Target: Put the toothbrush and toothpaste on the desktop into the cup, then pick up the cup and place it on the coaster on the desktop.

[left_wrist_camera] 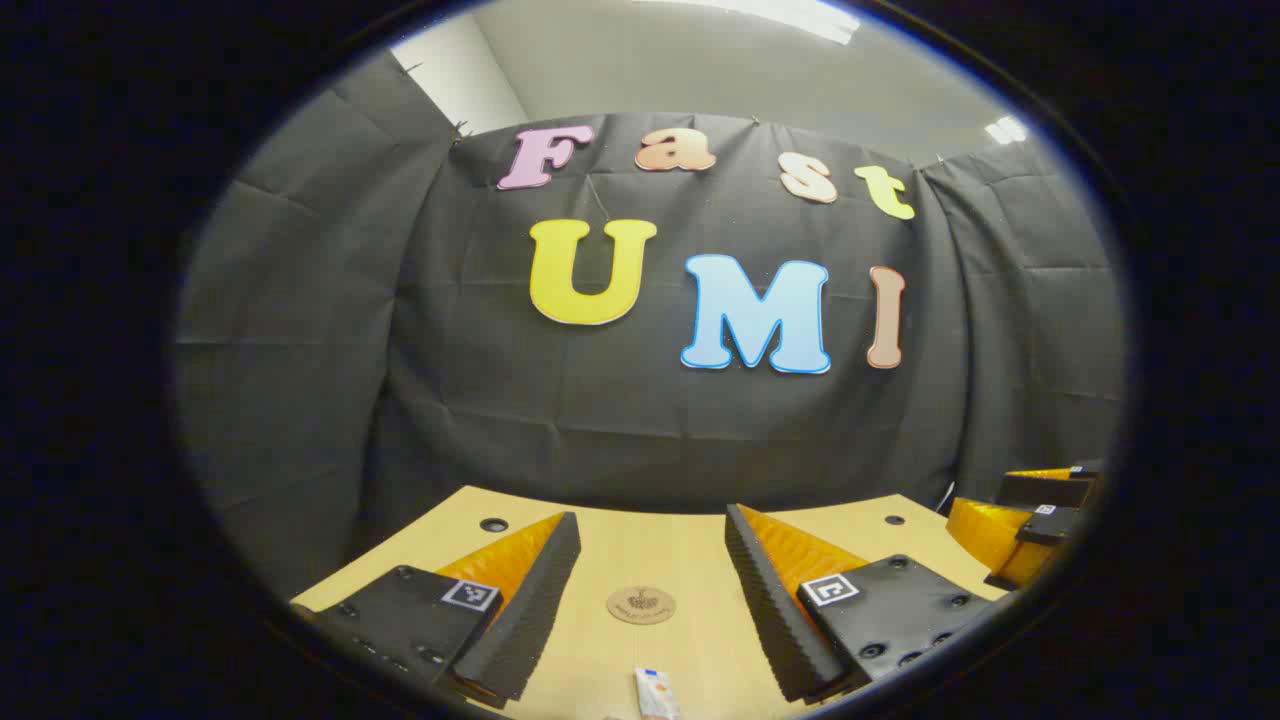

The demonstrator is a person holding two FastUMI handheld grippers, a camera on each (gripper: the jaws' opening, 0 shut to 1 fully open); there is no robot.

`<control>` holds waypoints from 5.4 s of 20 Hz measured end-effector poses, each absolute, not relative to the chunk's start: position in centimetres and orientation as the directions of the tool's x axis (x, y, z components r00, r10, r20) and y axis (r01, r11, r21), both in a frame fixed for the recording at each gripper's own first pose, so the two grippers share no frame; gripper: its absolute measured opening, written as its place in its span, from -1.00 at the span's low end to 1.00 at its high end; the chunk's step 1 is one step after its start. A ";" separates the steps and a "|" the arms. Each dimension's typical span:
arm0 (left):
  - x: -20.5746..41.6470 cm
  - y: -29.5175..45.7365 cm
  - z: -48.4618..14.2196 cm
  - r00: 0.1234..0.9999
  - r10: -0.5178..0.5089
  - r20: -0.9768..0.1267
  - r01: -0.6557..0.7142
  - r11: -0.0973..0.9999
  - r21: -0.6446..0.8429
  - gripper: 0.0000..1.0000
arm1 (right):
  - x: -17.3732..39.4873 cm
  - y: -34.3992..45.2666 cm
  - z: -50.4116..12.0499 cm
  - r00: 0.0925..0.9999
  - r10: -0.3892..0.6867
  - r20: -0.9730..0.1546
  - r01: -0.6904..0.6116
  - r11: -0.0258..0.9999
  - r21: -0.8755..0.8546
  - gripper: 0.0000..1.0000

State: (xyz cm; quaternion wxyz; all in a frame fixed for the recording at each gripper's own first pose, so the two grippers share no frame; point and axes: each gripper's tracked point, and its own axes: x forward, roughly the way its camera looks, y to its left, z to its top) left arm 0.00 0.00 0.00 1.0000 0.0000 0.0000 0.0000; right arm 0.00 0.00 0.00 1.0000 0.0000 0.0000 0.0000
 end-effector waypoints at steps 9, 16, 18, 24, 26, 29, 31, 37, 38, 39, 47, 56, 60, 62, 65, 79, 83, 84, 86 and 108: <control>-0.2 0.2 -1.0 1.000 0.011 -0.017 -0.011 1.000 -0.021 0.73 | -0.5 0.2 -0.4 1.000 0.006 -0.017 -0.007 1.000 -0.018 0.82; -0.1 0.2 -1.3 1.000 0.018 -0.019 -0.018 1.000 0.002 0.87 | -0.9 0.5 -1.4 0.998 0.017 -0.060 -0.019 0.999 -0.033 0.82; 0.1 0.1 -1.9 0.999 0.011 -0.034 -0.010 1.000 0.013 0.87 | -0.9 0.7 -1.9 0.996 0.024 -0.084 -0.026 0.999 -0.029 0.82; 1.1 0.1 -8.0 0.972 -0.002 -0.237 -0.002 1.000 -0.015 0.87 | -0.4 1.4 -5.5 0.970 0.043 -0.239 -0.048 0.999 -0.017 0.82; 1.3 -0.1 -10.2 0.949 -0.011 -0.315 0.002 1.000 -0.028 0.88 | -0.4 1.5 -7.4 0.948 0.044 -0.317 -0.052 0.998 -0.018 0.82; 1.6 -0.3 -14.1 0.893 -0.012 -0.450 0.001 1.000 -0.024 0.88 | -0.4 2.2 -10.7 0.896 0.056 -0.441 -0.067 0.998 -0.008 0.82; 1.1 -0.5 -16.6 0.843 -0.013 -0.538 -0.002 1.000 -0.028 0.89 | -0.5 2.4 -12.9 0.850 0.066 -0.522 -0.077 0.997 0.000 0.83; 0.5 -0.3 -24.3 0.644 -0.002 -0.765 -0.008 1.000 -0.010 0.89 | -1.8 3.4 -19.2 0.682 0.084 -0.726 -0.084 0.996 0.037 0.83; 0.3 -0.3 -25.2 0.615 -0.001 -0.788 -0.008 1.000 -0.007 0.89 | -1.9 3.5 -20.2 0.648 0.085 -0.757 -0.083 0.996 0.041 0.83; 0.1 0.0 -26.0 0.587 0.002 -0.809 -0.011 1.000 -0.006 0.89 | -2.1 3.7 -21.1 0.614 0.092 -0.784 -0.086 0.995 0.050 0.83; -1.0 0.7 -31.2 0.396 0.007 -0.918 -0.007 1.000 0.005 0.90 | -3.4 4.2 -26.7 0.360 0.100 -0.927 -0.111 0.992 0.064 0.85; -2.6 1.2 -33.2 0.298 0.058 -0.953 0.014 0.998 0.065 0.89 | -3.9 4.2 -28.4 0.246 0.081 -0.966 -0.104 0.993 0.056 0.19; -2.3 0.8 -33.2 0.303 0.059 -0.951 0.005 0.998 0.063 0.39 | -4.0 4.1 -28.6 0.231 0.069 -0.970 -0.131 0.991 0.039 -0.43; -2.4 0.7 -33.3 0.304 0.056 -0.951 0.009 0.998 0.062 0.22 | -3.8 4.0 -28.4 0.248 0.061 -0.967 -0.143 0.989 0.026 -0.44; -2.3 0.7 -33.3 0.310 0.052 -0.949 0.013 0.998 0.058 0.10 | -3.4 4.7 -29.4 0.253 0.084 -0.964 -0.168 0.985 0.042 -0.77; -1.9 0.7 -31.6 0.428 -0.017 -0.904 -0.054 0.998 -0.044 -0.46 | -3.2 3.8 -26.2 0.365 0.154 -0.918 -0.179 0.979 0.093 -0.91; -0.8 -0.4 -29.6 0.497 -0.040 -0.867 -0.025 0.998 -0.060 -0.55 | -2.6 4.1 -23.9 0.433 0.211 -0.876 -0.164 0.974 0.154 -0.91; -0.5 -0.6 -29.0 0.513 -0.046 -0.857 -0.020 0.998 -0.065 -0.54 | -2.5 4.3 -23.2 0.455 0.231 -0.860 -0.164 0.971 0.174 -0.91; 0.1 -0.9 -27.7 0.551 -0.051 -0.833 -0.012 0.998 -0.069 -0.55 | -2.1 4.5 -21.9 0.496 0.263 -0.827 -0.166 0.964 0.207 -0.91; 9.8 -4.2 -12.7 0.878 -0.039 -0.477 -0.010 0.995 -0.100 -0.55 | 12.8 4.3 -4.5 0.874 0.408 -0.264 -0.333 0.899 0.286 -0.91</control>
